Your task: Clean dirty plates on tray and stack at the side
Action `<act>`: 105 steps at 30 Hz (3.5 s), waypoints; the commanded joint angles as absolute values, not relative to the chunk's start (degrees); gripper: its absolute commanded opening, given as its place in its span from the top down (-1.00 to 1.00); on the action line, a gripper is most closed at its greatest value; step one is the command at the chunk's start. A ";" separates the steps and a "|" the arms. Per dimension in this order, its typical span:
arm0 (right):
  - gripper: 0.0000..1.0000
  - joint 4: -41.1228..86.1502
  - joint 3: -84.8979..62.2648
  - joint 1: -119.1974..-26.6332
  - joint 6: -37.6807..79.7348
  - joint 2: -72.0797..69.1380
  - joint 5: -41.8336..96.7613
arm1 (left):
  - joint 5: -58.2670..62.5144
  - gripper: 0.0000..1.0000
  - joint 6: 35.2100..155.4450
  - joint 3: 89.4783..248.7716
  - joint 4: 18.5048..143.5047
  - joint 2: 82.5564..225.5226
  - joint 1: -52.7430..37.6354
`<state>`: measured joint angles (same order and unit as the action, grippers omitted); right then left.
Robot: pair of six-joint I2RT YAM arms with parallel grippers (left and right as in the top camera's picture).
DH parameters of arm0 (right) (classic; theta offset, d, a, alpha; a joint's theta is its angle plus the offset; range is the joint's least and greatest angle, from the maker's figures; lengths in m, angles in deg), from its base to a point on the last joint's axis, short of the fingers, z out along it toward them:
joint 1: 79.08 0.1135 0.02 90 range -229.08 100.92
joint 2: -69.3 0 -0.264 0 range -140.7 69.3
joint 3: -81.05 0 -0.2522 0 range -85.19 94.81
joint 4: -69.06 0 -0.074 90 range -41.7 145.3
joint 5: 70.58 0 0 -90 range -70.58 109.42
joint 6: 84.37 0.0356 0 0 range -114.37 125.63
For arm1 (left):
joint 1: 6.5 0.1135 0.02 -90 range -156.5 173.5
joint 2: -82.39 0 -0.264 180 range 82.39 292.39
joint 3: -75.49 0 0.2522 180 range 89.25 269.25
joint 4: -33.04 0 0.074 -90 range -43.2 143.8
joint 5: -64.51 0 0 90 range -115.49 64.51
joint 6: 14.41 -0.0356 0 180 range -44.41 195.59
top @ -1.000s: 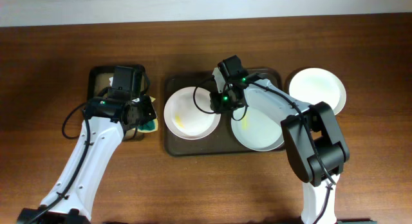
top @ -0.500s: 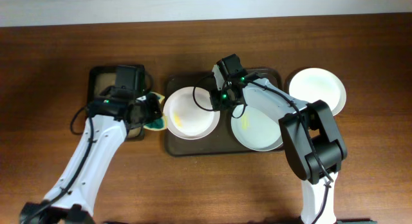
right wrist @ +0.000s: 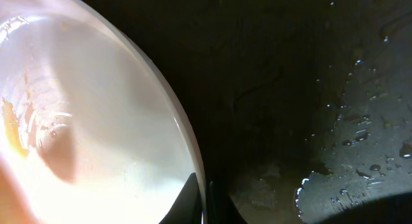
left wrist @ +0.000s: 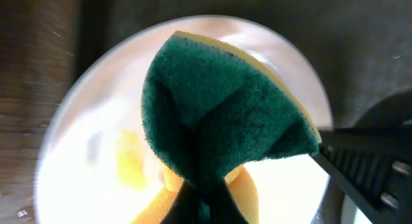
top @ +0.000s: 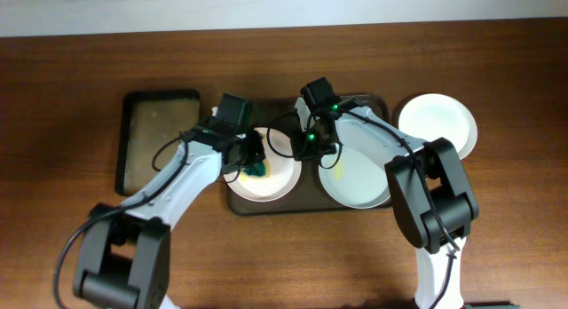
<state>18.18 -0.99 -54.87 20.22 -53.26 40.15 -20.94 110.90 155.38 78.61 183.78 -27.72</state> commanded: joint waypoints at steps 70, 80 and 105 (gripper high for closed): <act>0.92 14.00 -2.56 -54.46 26.10 -54.27 26.23 | -21.13 1.00 112.26 159.44 87.92 185.83 -29.31; 0.92 14.11 -2.56 -54.46 26.08 -54.27 26.23 | -26.16 1.00 112.02 159.44 88.51 193.72 -32.61; 0.92 -12.99 24.65 -51.97 20.85 -49.85 7.19 | -31.69 1.00 110.46 161.19 99.53 166.44 -7.85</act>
